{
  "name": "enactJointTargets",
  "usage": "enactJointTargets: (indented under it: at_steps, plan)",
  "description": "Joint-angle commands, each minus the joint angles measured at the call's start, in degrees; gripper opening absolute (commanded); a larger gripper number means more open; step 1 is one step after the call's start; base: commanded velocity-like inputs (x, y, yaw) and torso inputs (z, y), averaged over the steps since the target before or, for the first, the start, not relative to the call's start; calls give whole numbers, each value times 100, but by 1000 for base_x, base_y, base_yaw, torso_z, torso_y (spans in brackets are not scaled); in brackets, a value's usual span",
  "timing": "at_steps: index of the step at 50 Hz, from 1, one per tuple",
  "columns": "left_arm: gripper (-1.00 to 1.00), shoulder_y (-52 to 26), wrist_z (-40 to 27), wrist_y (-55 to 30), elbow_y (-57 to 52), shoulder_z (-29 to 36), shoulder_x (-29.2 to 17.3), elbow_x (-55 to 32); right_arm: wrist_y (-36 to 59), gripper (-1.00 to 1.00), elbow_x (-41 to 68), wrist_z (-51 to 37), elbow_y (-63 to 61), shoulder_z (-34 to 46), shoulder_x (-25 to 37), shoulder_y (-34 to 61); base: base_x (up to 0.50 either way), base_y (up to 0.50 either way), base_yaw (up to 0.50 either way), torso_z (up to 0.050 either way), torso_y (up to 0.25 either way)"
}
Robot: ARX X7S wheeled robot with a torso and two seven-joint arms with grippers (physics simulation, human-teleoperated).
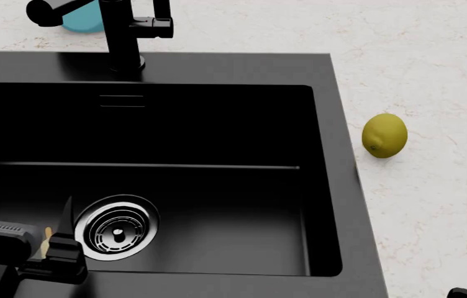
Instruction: Pick the sweet potato from the counter and place it in the sink
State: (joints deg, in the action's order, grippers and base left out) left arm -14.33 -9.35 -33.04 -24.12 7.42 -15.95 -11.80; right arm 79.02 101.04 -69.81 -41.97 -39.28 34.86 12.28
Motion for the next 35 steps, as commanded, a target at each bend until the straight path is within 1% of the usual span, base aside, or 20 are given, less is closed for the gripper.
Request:
enactJointTargets:
  at_steps: [1, 10, 22, 32, 33, 35]
  plan:
    - [100, 41, -7, 50, 46, 53, -18, -7, 101, 100, -762, 717, 300, 149, -255, 33, 0, 0, 0, 0, 0]
    - [100, 37, -22, 64, 87, 86, -25, -15, -8, 100, -1507, 1327, 518, 435, -400, 69, 0, 0, 0, 0, 0]
    - [100, 48, -46, 100, 159, 107, -31, -34, -421, 100, -2565, 2176, 742, 739, -635, -453, 0, 0, 0, 0, 0]
    - [100, 59, -77, 68, 102, 109, -61, -56, -795, 100, -3190, 2709, 1092, 1184, -745, -565, 1, 0, 0, 0, 0]
    - [100, 64, -83, 68, 100, 105, -65, -56, -822, -100, -3221, 2685, 1092, 1189, -758, -546, 0, 0, 0, 0, 0]
    - [100, 78, -89, 75, 100, 95, -68, -65, -845, -100, -3300, 2685, 982, 1265, -699, -511, 6, -2, 0, 0, 0]
